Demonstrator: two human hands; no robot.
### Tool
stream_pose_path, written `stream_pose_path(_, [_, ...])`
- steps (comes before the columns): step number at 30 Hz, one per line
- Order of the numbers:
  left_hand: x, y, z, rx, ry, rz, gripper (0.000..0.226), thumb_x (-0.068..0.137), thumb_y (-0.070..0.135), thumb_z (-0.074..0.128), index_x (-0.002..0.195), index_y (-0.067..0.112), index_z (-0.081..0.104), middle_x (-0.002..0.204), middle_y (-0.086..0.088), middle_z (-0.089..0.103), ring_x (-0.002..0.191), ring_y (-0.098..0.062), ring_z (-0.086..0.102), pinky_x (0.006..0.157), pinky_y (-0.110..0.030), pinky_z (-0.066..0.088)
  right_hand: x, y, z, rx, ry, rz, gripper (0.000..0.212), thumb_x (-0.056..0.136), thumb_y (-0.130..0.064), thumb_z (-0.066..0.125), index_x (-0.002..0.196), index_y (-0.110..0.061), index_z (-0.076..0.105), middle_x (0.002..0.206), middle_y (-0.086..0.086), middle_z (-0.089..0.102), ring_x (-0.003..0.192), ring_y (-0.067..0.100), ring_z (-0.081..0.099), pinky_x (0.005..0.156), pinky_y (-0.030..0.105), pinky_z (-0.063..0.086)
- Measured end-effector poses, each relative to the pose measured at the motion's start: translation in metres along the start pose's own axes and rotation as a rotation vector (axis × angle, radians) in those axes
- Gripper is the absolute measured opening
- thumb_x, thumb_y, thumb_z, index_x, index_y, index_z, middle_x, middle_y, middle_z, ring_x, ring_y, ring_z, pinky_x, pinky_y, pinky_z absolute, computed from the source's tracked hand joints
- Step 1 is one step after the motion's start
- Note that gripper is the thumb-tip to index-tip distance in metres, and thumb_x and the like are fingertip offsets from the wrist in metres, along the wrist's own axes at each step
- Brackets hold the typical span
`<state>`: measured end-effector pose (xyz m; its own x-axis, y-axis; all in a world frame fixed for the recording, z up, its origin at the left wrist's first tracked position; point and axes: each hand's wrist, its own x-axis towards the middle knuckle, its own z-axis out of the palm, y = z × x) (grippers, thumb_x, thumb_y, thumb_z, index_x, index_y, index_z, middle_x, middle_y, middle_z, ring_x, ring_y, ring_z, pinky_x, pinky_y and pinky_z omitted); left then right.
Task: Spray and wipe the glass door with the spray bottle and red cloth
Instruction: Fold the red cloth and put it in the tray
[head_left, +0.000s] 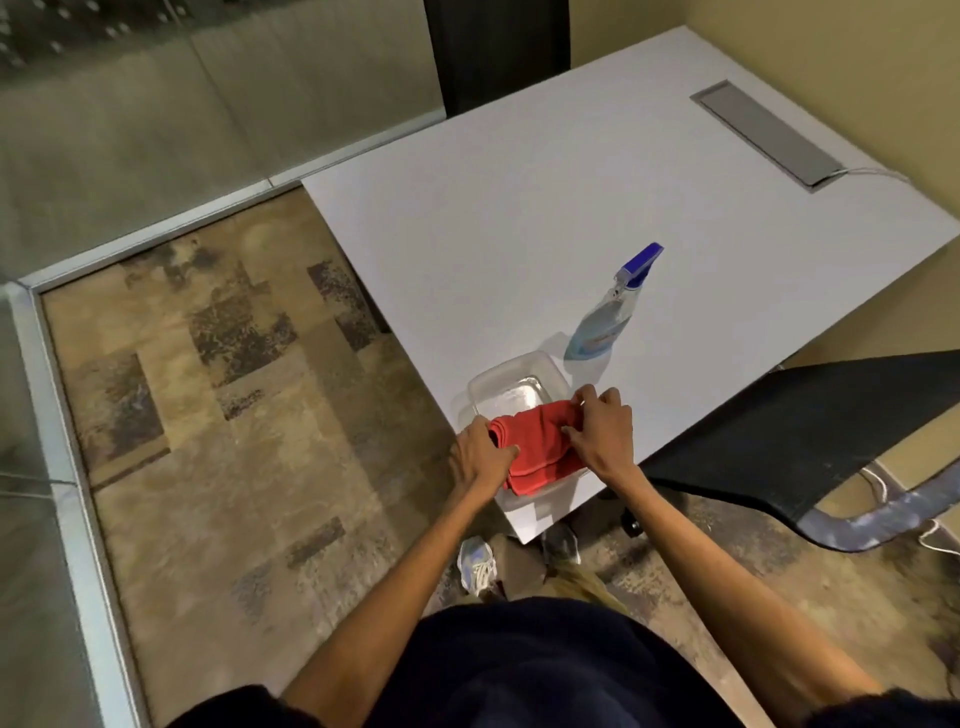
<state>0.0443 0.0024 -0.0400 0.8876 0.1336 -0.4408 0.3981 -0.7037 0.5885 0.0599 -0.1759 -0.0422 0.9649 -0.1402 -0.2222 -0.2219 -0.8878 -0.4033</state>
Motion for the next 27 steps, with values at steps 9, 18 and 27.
stream_pose_path(9, [-0.003,0.003,0.018,0.213,0.012,-0.013,0.054,0.087,0.043,0.067,0.128,0.013,0.049,0.124,-0.013,0.042,0.109,-0.029,0.051,0.089,-0.044,0.049,0.016,0.018,0.005,-0.327,-0.153,-0.332,0.030,0.086,-0.015,0.063,0.114,-0.014,0.054,0.116,0.009,0.067,0.119,0.032,0.047,0.092,0.043,0.039])
stream_pose_path(18, [0.006,0.012,0.048,0.269,-0.042,-0.194,0.062,0.102,0.051,0.037,0.150,0.012,0.030,0.151,-0.020,0.030,0.140,-0.037,0.029,0.113,-0.056,0.028,0.033,0.031,0.007,-0.539,-0.219,-0.559,0.032,0.096,-0.021,0.052,0.127,-0.013,0.053,0.128,0.012,0.067,0.130,0.034,0.043,0.102,0.045,0.031])
stream_pose_path(27, [-0.005,0.016,0.062,0.230,0.008,-0.270,0.068,0.103,0.056,0.028,0.157,0.018,0.013,0.162,-0.019,0.015,0.149,-0.039,0.017,0.118,-0.060,0.015,0.030,0.040,0.009,-0.499,-0.280,-0.640,0.034,0.098,-0.028,0.051,0.131,-0.021,0.056,0.141,0.005,0.057,0.141,0.031,0.033,0.113,0.050,0.024])
